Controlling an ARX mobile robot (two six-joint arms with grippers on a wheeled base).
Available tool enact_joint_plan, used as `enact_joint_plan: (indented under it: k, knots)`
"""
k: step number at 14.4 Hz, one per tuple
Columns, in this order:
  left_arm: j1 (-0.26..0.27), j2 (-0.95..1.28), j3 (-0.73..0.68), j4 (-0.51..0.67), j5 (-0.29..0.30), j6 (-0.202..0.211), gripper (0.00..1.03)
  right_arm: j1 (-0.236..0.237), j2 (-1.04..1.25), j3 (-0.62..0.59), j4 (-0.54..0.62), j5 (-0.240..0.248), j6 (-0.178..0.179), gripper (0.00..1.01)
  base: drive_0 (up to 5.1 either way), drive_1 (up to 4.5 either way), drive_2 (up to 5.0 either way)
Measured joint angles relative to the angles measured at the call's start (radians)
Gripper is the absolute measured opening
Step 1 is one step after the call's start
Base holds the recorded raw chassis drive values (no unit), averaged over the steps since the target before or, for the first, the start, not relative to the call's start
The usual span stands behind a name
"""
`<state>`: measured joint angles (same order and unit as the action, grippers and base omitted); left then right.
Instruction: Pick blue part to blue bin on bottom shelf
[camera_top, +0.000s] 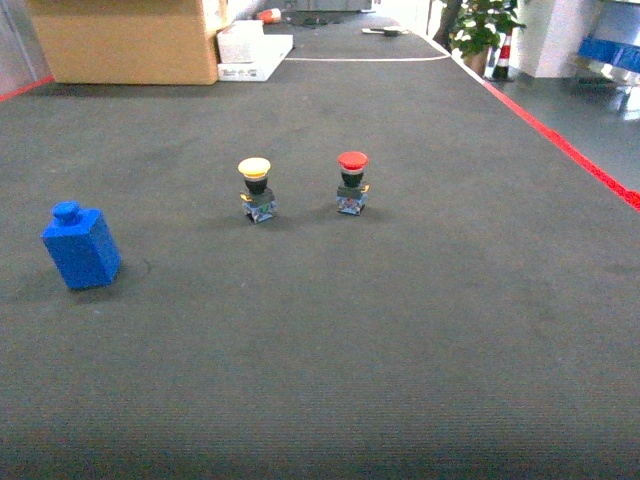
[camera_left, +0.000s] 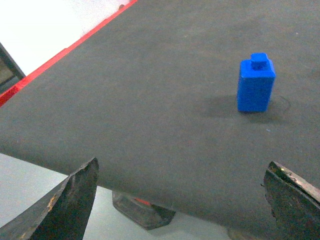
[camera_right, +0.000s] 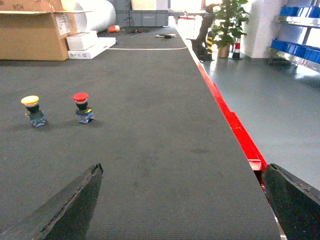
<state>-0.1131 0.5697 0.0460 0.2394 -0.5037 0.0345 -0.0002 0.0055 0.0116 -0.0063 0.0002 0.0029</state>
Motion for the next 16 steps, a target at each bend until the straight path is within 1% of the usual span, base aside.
enact_joint_plan:
  k: [1, 2, 3, 4, 6, 8, 11, 12, 13, 16]
  knots:
    - [0.008, 0.193, 0.026, 0.177, 0.012, 0.001, 0.98, 0.000, 0.000, 0.000, 0.001, 0.000, 0.000, 0.98, 0.0, 0.00, 0.0]
    - [0.016, 0.386, 0.077, 0.341, 0.039, 0.001, 0.98, 0.000, 0.000, 0.000, 0.002, 0.000, 0.000, 0.98, 0.0, 0.00, 0.0]
    - [0.028, 0.605, 0.154, 0.495, 0.063, 0.000, 0.98, 0.000, 0.000, 0.000, 0.001, 0.000, 0.000, 0.98, 0.0, 0.00, 0.0]
    - [0.030, 0.743, 0.214, 0.539, 0.087, -0.004, 0.98, 0.000, 0.000, 0.000, 0.001, 0.000, 0.000, 0.98, 0.0, 0.00, 0.0]
    - [0.030, 0.898, 0.290, 0.557, 0.133, -0.024, 0.98, 0.000, 0.000, 0.000, 0.001, 0.000, 0.000, 0.98, 0.0, 0.00, 0.0]
    - [0.039, 1.015, 0.379, 0.599, 0.180, -0.032, 0.98, 0.000, 0.000, 0.000, 0.001, 0.000, 0.000, 0.98, 0.0, 0.00, 0.0]
    - [0.051, 1.143, 0.456, 0.593, 0.217, -0.064, 0.98, 0.000, 0.000, 0.000, 0.001, 0.000, 0.000, 0.98, 0.0, 0.00, 0.0]
    - [0.053, 1.167, 0.479, 0.592, 0.221, -0.070, 0.98, 0.000, 0.000, 0.000, 0.001, 0.000, 0.000, 0.98, 0.0, 0.00, 0.0]
    - [0.060, 1.191, 0.511, 0.581, 0.225, -0.087, 0.98, 0.000, 0.000, 0.000, 0.001, 0.000, 0.000, 0.98, 0.0, 0.00, 0.0]
    - [0.072, 1.281, 0.573, 0.589, 0.260, -0.092, 0.98, 0.000, 0.000, 0.000, 0.001, 0.000, 0.000, 0.98, 0.0, 0.00, 0.0]
